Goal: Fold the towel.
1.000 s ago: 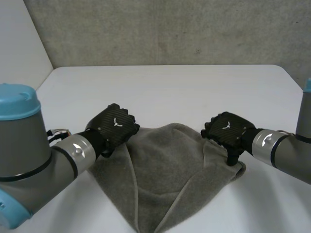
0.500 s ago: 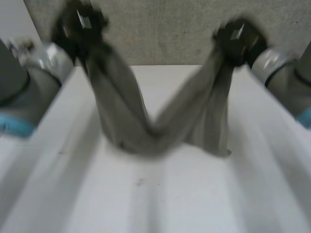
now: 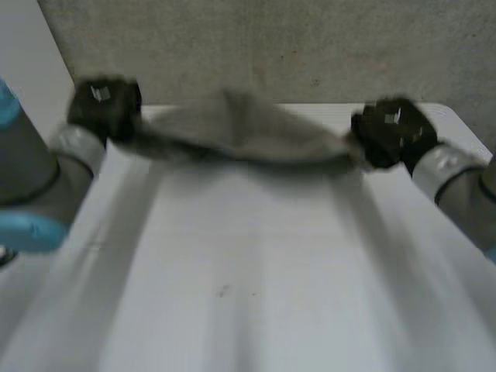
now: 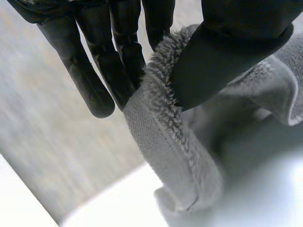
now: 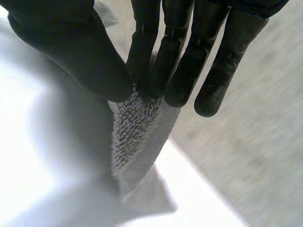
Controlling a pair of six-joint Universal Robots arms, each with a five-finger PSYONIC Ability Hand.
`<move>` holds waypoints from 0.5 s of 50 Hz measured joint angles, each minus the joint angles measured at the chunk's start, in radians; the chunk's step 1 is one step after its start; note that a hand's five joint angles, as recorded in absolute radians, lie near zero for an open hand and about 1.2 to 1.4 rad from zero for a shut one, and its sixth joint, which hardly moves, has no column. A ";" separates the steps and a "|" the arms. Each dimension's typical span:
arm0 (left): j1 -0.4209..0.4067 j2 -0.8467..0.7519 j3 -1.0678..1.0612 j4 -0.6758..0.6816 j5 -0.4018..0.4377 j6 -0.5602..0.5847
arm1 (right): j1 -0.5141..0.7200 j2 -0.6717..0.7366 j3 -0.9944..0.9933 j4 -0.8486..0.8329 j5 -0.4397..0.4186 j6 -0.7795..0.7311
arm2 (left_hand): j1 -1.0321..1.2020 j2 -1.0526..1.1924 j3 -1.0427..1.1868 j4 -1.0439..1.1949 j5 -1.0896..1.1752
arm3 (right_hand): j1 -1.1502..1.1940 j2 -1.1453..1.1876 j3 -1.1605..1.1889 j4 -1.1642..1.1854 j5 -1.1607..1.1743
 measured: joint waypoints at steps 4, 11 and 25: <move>0.006 0.000 -0.233 0.045 0.060 0.008 | -0.036 0.022 0.130 0.099 -0.043 -0.090 | 0.000 0.000 0.000 0.000 0.000 | 0.000 0.003 0.000 0.000 0.000; 0.004 0.017 -0.438 0.078 0.121 0.014 | -0.109 0.038 0.236 0.281 -0.042 -0.336 | 0.000 0.000 0.000 0.000 0.000 | -0.062 -0.124 -0.133 -0.140 -0.094; 0.025 0.161 -0.495 0.073 0.111 0.013 | -0.163 -0.101 0.319 0.196 -0.123 -0.270 | 0.000 0.000 0.000 0.000 0.000 | -0.376 -0.503 -0.529 -0.542 -0.490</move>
